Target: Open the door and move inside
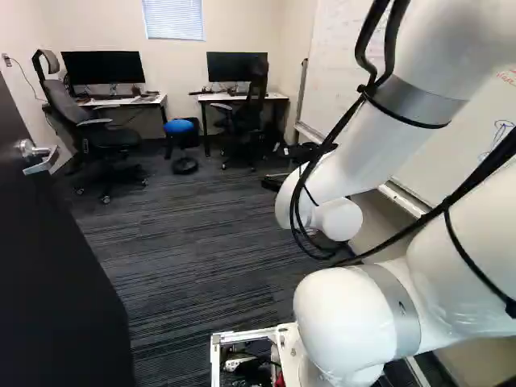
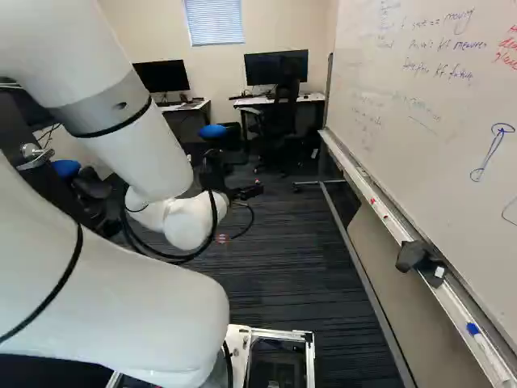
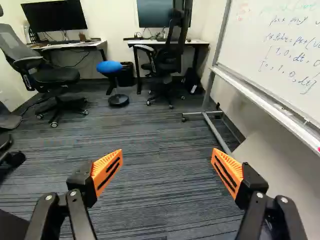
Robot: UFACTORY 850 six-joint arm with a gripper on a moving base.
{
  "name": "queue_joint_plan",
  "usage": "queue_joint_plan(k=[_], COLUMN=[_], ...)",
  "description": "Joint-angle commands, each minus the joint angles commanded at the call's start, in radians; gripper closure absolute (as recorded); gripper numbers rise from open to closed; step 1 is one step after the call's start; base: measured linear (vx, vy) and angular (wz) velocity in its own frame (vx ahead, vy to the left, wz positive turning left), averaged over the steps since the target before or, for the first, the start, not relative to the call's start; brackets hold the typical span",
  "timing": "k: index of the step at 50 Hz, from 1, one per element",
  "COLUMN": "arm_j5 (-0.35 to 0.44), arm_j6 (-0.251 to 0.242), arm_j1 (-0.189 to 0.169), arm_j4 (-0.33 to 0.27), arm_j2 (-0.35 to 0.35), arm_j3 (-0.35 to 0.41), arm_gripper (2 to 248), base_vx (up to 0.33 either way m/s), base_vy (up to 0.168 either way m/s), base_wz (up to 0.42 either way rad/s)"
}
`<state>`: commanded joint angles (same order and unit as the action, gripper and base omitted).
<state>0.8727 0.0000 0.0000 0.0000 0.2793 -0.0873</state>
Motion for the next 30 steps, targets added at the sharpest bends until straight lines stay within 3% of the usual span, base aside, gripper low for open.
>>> queue_joint_plan(k=[30], arm_j5=[0.0], arm_j6=[0.0], arm_j1=[0.0], arm_j4=[0.0], arm_j2=[0.0], arm_j3=[0.0], arm_gripper=[3], base_vx=[0.227], base_vy=[0.002], base_wz=[-0.024])
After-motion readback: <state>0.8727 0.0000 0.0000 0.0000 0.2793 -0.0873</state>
